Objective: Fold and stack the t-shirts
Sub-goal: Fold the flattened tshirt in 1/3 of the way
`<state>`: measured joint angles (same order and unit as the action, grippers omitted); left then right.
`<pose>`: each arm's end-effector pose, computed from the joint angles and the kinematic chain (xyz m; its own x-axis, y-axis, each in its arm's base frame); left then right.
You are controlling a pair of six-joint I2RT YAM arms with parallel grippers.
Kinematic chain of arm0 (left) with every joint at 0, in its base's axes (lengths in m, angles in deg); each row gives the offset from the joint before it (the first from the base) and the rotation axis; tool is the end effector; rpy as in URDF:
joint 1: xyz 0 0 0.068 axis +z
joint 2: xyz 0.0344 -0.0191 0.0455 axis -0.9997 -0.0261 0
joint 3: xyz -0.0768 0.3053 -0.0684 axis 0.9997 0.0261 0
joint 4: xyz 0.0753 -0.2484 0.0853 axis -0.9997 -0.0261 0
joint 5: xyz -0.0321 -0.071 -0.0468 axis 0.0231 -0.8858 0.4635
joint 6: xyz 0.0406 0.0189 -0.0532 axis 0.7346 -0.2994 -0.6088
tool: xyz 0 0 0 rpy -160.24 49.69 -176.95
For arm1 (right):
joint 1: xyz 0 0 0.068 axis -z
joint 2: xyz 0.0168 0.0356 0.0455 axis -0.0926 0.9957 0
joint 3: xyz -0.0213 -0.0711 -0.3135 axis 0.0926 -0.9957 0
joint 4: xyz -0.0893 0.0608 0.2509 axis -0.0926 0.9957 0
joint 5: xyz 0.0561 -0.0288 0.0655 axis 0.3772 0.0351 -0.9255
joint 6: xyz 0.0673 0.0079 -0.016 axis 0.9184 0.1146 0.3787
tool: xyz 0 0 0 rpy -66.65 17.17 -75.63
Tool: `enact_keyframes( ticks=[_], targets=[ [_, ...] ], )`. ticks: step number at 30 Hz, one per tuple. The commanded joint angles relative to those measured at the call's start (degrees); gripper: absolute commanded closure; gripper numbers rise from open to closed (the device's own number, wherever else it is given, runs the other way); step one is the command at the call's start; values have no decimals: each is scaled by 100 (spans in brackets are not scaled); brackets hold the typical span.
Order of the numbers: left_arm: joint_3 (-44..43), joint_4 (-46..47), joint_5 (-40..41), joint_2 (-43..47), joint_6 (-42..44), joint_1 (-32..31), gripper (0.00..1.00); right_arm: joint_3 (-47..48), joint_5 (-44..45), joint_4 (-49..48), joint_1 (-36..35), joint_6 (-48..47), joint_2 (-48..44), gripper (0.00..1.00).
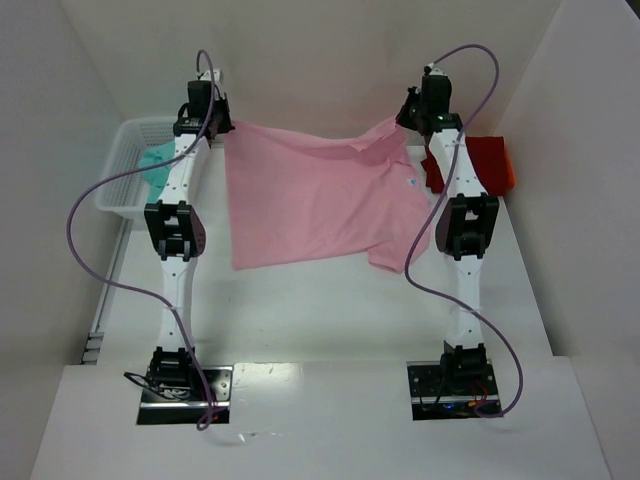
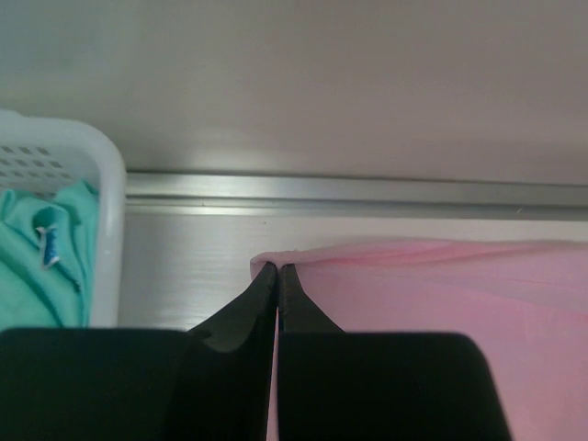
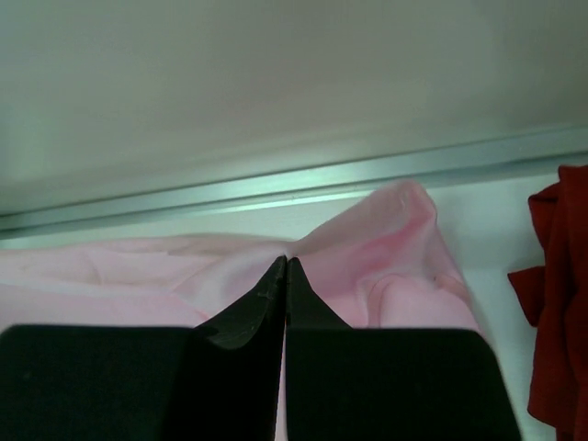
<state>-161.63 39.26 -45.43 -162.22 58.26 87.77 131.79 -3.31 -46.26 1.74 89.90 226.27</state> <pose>0.6622 -0.0074 0.3027 -0.3922 -0.2027 -0.8973 -0.0893 0.9792 -0.1822 0.6382 0.0448 0.3164 -0.4586 0.2993 -0.8367 0.0114 0.9435 0.3312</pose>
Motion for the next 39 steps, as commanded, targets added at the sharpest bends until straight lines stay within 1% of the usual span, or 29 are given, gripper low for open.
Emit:
enact_keyframes(
  ticks=[1, 6, 11, 13, 16, 19, 26, 28, 30, 31, 33, 36, 39],
  targets=[
    [-377, -7, 59, 675, 4, 82, 100, 283, -38, 88, 67, -81, -713, 99],
    [-614, -113, 252, 912, 64, 82, 100, -33, -39, -17, 67, -134, -1344, 99],
    [-562, -113, 191, 966, 65, 82, 100, -34, -39, -70, 67, -134, -1468, 99],
    [-501, -165, 138, 966, 117, 82, 100, -269, -170, -70, 67, -134, -1547, 99],
    [-378, -166, 138, 966, 118, 82, 100, -857, -171, -403, 67, -134, -1784, 99],
    [-325, -166, 138, 860, 118, 82, 100, -1009, -66, -484, 67, -186, -1785, 99],
    [-325, 9, 138, 492, 65, 82, 100, -1071, -65, -536, 67, -187, -1224, 99],
    [-325, 62, 138, 334, 65, 82, 100, -756, -13, -484, 67, -187, -891, 99],
    [-325, 63, 138, 254, 65, 82, 100, -431, -13, -344, 67, -187, -776, 99],
    [-325, 63, 138, 184, 65, 82, 100, -142, -13, -343, 67, -187, -574, 99],
    [-325, 63, 138, 104, 65, 82, 100, 158, -126, -220, 67, -187, -344, 99],
    [-325, -77, 85, -9, 4, 82, 100, 213, -180, -159, 67, -63, -239, 99],
    [-325, -289, 24, -10, -49, 82, 100, 20, -241, -9, 67, -63, -299, 99]
  ],
)
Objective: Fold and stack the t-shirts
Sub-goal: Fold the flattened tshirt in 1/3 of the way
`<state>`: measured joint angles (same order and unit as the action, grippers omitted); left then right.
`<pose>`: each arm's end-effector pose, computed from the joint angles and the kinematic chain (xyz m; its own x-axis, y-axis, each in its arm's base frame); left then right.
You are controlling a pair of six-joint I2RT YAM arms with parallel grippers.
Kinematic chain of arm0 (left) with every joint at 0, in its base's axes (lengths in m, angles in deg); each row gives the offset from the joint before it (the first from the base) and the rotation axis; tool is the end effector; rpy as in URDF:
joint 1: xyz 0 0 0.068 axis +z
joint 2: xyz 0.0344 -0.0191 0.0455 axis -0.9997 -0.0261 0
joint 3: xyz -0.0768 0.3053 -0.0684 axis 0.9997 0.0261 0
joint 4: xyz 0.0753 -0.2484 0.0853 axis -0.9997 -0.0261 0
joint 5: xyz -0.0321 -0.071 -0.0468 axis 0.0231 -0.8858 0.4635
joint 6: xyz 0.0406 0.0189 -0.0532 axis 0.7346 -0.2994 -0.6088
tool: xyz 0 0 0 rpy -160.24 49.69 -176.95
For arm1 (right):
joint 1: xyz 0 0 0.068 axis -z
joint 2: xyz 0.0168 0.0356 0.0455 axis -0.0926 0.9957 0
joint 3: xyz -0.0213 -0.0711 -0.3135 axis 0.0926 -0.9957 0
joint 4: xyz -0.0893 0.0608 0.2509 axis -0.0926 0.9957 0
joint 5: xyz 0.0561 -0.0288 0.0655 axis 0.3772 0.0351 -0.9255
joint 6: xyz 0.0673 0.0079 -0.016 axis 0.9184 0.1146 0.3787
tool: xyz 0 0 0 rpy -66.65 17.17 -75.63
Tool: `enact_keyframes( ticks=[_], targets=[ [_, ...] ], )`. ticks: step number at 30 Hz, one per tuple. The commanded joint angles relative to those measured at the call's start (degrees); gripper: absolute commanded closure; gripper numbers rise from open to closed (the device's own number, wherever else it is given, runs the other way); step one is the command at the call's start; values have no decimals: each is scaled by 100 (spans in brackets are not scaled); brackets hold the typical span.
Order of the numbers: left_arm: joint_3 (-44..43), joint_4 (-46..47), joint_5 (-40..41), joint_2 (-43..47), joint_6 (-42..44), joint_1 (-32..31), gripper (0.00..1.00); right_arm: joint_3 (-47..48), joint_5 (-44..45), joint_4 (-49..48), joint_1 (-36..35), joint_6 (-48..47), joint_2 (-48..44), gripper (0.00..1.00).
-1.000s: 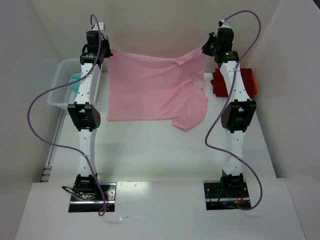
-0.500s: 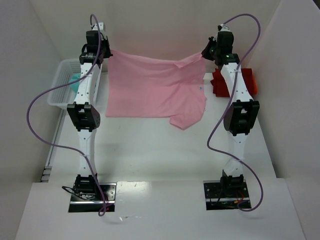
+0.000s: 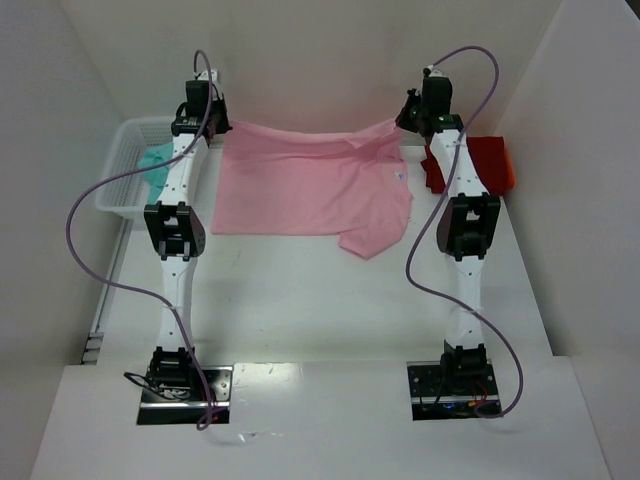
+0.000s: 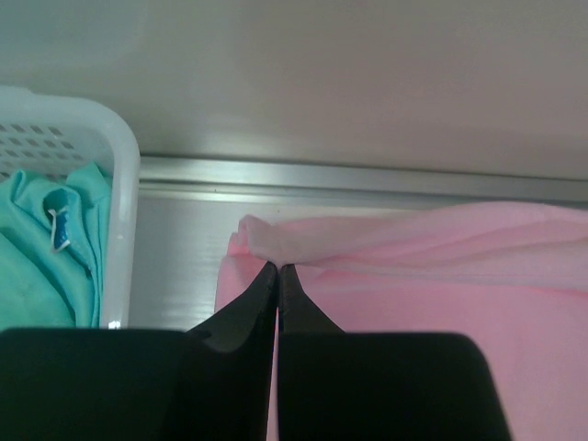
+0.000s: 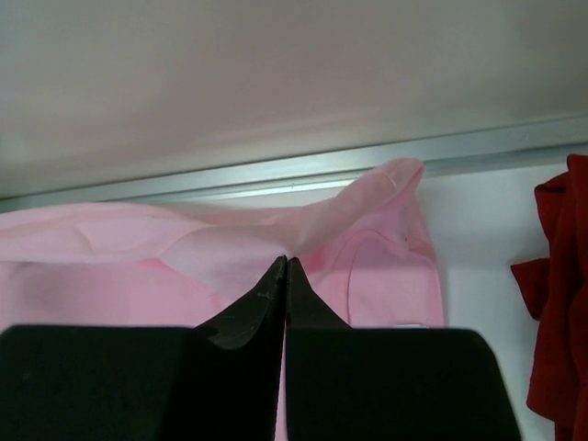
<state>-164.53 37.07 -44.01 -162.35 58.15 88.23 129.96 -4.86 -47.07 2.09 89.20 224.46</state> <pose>0.6588 -0.0007 0.3153 -0.3765 -0.2076 -0.9029 -0.1183 0.9774 -0.1754 0.6327 0.0421 0.3257 -0.4530 0.2899 -0.8430 -0.0158 0.9429 0.3327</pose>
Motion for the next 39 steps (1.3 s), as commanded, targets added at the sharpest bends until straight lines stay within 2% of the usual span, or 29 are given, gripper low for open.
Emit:
enact_keyframes(
  ticks=[1, 5, 9, 13, 18, 23, 25, 32, 39],
  targets=[
    [70, -157, -118, 3, -38, 36, 100, -76, -155, 72, 32, 6, -179, 99],
    [256, -211, -180, 56, -38, 36, 100, -1480, -393, -340, 32, 190, -882, 99],
    [317, -333, -233, 109, -38, 36, 100, -2431, -394, -631, 32, 191, -1357, 99],
    [765, -466, -233, 258, -91, 36, 100, -3013, -393, -684, 32, 191, -1594, 99],
    [1634, -308, -233, 740, -91, 36, 100, -3391, -341, -745, 32, 191, -1779, 99],
    [3582, 526, -233, 1514, -144, 36, 100, -3576, -341, -745, 32, 244, -1955, 99],
    [3893, 650, -233, 1682, -144, 36, 100, -3646, -341, -745, 32, 244, -2086, 99],
    [4114, 712, -162, 1691, -196, 89, 100, -3901, -454, -614, 32, 357, -2210, 99],
    [3500, 590, -110, 1287, -249, 89, 100, -4752, -753, -745, 32, 464, -2552, 99]
  ],
)
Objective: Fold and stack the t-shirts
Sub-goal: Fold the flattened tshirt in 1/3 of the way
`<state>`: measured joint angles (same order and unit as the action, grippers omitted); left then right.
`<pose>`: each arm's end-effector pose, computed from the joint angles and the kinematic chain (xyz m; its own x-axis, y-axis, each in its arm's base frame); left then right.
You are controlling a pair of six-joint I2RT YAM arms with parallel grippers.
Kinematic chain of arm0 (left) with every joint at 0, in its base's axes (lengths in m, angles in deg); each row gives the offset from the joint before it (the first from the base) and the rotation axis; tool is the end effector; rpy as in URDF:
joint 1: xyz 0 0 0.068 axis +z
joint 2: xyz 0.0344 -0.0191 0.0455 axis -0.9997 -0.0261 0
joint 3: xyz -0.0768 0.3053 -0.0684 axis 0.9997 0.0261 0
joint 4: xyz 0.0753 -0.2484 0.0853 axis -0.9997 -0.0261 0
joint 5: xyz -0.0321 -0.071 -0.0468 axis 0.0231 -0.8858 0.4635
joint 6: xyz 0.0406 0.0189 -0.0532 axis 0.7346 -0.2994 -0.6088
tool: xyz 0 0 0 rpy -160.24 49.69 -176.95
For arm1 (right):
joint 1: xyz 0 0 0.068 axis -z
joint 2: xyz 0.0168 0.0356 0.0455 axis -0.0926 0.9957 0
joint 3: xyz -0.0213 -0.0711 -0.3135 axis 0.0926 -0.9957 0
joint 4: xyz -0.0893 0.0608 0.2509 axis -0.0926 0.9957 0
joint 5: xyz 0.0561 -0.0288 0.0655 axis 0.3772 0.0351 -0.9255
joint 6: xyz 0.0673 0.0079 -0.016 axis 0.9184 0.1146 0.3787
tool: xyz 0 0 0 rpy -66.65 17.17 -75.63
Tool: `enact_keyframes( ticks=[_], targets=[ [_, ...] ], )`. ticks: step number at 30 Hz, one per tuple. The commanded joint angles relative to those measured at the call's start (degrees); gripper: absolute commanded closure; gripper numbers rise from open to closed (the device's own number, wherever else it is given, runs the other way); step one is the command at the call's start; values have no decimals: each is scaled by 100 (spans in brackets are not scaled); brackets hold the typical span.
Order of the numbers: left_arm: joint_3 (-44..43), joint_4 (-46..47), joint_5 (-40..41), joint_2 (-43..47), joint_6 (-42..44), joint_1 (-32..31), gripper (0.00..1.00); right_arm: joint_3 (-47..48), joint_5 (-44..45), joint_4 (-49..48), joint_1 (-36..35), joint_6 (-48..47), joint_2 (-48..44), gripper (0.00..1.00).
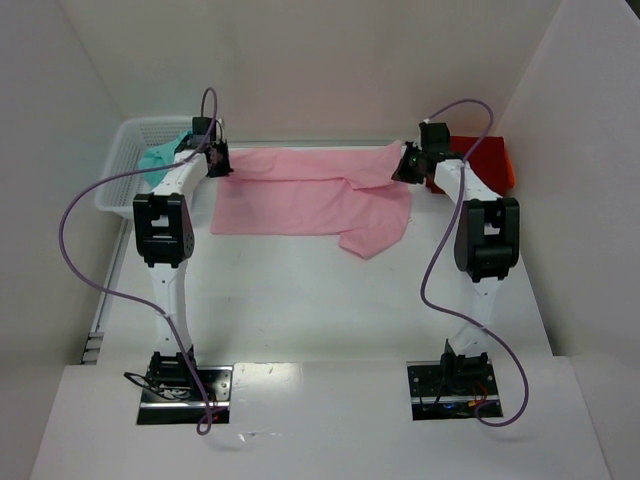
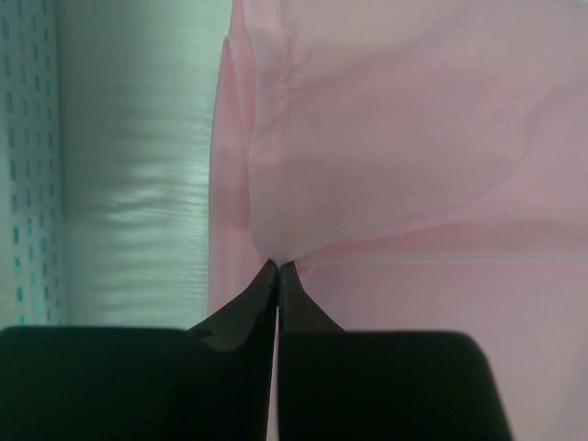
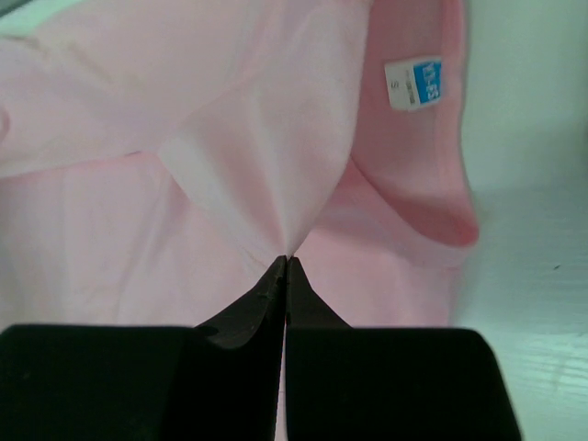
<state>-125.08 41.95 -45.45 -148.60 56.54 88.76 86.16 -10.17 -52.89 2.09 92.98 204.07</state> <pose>0.6040 0.0037 0.2197 -0.6699 -0.2400 -0.7026 -0.1829 0.9705 -0.1571 0.5275 0.0413 0.2566 -0.7052 0.3316 -0.6267 0.0667 0.9110 0.4070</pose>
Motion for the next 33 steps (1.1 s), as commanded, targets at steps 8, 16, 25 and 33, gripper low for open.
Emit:
enact_keyframes(
  ticks=[8, 16, 25, 33],
  targets=[
    [-1253, -144, 148, -474, -140, 36, 100, -918, -328, -331, 32, 191, -566, 99],
    [-2588, -750, 263, -1169, -140, 36, 100, -998, -460, -507, 32, 191, -444, 99],
    [-4340, -1445, 325, -2040, -254, 89, 100, -893, -793, -639, 32, 367, -338, 99],
    [-4340, -1551, 272, -1987, -150, 142, 100, -1507, -829, -762, -240, 314, -646, 99]
  ],
)
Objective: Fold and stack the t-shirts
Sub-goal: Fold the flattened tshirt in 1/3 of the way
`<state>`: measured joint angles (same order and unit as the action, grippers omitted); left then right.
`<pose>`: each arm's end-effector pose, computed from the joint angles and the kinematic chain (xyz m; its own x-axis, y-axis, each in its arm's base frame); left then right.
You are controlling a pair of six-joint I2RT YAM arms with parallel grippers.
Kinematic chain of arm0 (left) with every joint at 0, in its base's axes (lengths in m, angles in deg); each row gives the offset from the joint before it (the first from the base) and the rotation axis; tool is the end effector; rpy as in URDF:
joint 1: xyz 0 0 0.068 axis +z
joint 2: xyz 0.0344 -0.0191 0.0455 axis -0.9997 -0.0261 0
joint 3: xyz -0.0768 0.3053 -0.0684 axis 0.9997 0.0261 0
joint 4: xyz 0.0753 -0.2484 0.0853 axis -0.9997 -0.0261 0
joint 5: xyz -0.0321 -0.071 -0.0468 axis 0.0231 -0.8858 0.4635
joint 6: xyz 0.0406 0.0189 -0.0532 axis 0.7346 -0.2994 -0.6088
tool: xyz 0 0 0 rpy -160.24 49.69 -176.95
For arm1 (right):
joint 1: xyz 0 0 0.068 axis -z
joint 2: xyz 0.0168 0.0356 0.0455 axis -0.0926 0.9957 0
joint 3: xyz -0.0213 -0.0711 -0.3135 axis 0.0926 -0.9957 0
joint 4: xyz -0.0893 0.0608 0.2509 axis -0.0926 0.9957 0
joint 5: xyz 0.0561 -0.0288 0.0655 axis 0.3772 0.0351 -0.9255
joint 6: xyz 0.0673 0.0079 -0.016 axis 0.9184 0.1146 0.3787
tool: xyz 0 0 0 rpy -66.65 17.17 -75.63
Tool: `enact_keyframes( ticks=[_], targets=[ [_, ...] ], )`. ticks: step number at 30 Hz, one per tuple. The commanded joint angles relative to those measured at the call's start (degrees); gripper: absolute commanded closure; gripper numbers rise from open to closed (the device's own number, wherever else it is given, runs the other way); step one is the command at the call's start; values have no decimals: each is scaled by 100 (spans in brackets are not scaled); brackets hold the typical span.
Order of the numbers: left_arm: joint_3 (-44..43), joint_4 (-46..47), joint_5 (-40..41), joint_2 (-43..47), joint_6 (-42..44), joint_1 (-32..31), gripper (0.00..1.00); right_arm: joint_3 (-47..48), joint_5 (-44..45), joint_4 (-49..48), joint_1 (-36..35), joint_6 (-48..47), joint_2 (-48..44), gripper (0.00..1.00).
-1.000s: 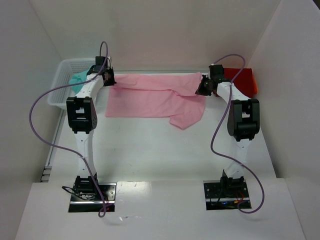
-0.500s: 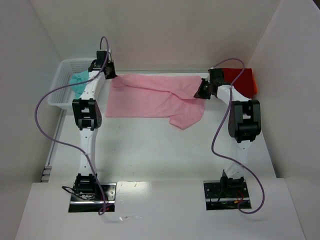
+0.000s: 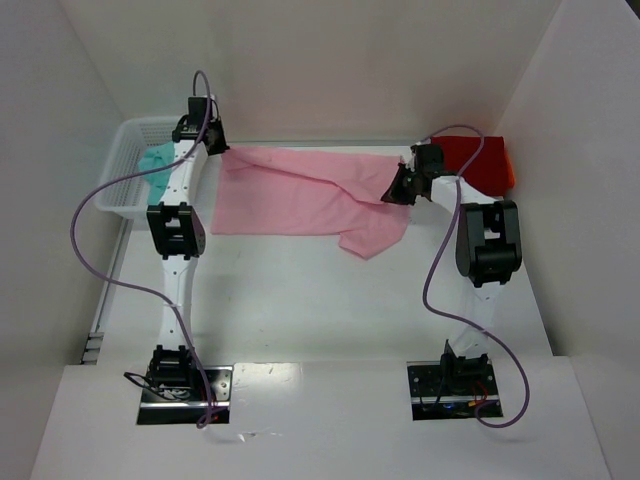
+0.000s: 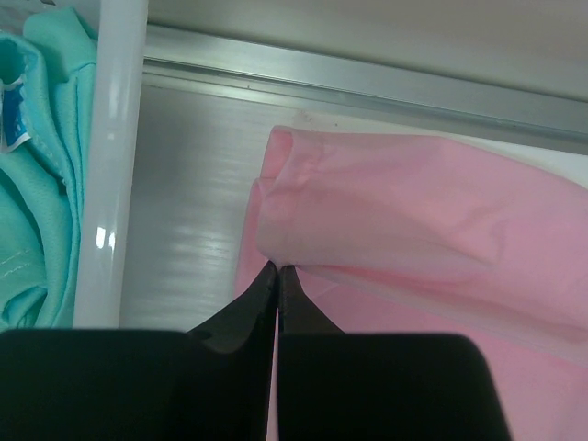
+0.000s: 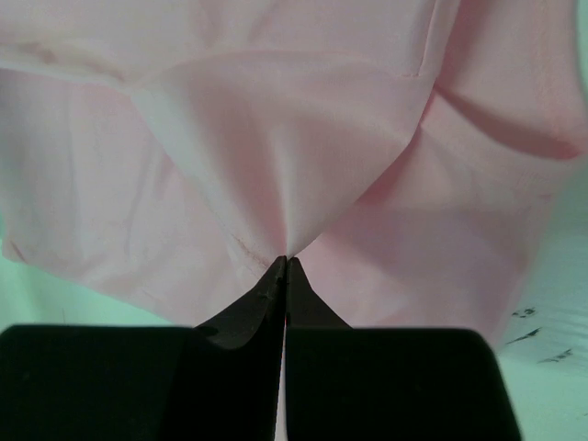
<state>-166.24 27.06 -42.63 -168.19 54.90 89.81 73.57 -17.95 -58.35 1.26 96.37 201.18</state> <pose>0.6632 0.0189 0.2411 -0.5633 -0.2770 -0.7784 -0.2353 0.9569 -0.1702 0.4931 0.0540 0.2155 -0.7853 0.3531 -0.5085 0.0499 0.8548 0.5165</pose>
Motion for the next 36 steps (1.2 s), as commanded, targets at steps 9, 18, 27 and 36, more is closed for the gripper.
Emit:
enact_keyframes(
  ticks=[9, 18, 27, 36],
  targets=[
    [1327, -46, -221, 918, 577, -25, 100, -329, 405, -154, -157, -130, -252, 93],
    [3854, 843, -151, 2028, 525, -25, 89, 427, 564, -101, -157, -192, -41, 70],
    [3687, 1027, -98, 2169, 297, -25, 30, 779, 1004, -39, -105, -438, -93, 48],
    [3642, 913, -344, 2660, 358, -217, 10, 340, 1223, 435, -104, -359, -286, 48]
  ],
)
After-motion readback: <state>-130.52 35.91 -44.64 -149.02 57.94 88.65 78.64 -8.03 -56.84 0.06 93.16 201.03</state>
